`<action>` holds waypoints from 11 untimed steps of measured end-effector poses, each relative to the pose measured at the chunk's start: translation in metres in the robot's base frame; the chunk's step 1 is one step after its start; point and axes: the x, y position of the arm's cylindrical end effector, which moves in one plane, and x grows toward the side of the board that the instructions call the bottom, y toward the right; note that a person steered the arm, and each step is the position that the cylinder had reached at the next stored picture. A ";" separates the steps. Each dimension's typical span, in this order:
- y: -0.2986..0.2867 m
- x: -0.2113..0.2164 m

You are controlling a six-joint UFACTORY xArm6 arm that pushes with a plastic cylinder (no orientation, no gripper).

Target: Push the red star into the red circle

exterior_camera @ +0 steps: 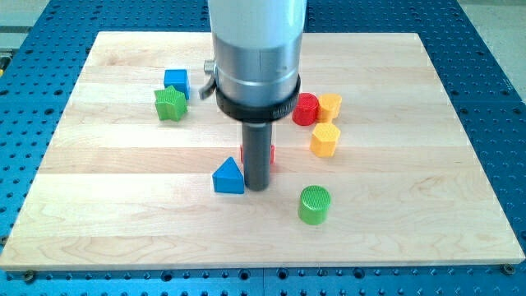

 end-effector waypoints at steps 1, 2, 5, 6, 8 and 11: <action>0.000 -0.033; -0.008 -0.062; -0.066 -0.085; -0.015 -0.087; 0.021 -0.085; 0.030 -0.042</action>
